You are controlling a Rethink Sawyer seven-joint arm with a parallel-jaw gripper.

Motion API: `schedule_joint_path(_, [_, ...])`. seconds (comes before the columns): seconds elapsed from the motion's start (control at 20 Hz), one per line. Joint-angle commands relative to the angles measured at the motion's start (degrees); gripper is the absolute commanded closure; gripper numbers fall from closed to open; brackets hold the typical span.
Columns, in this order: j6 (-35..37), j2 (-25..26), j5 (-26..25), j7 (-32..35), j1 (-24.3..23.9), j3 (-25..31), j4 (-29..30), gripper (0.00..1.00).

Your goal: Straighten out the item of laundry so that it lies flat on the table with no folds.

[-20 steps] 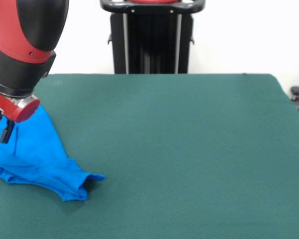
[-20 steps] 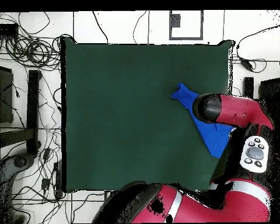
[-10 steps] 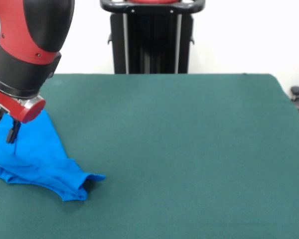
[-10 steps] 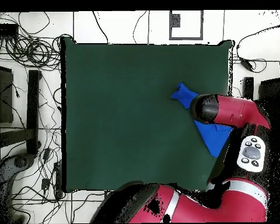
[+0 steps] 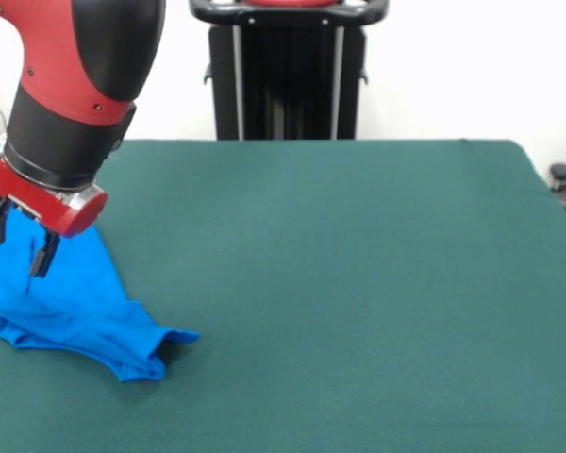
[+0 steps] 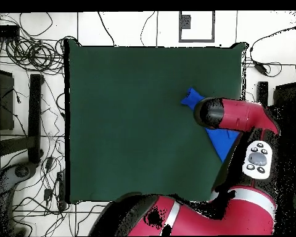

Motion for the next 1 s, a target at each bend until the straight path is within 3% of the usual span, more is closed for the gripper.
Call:
schedule_joint_path(0.05, [-1.4, 2.0, 2.5, 9.7, 3.0, 4.6, 5.3, 0.0])
schedule_joint_path(1.0, [-3.1, 5.8, 0.2, 10.8, 5.1, 1.3, 1.7, 0.0])
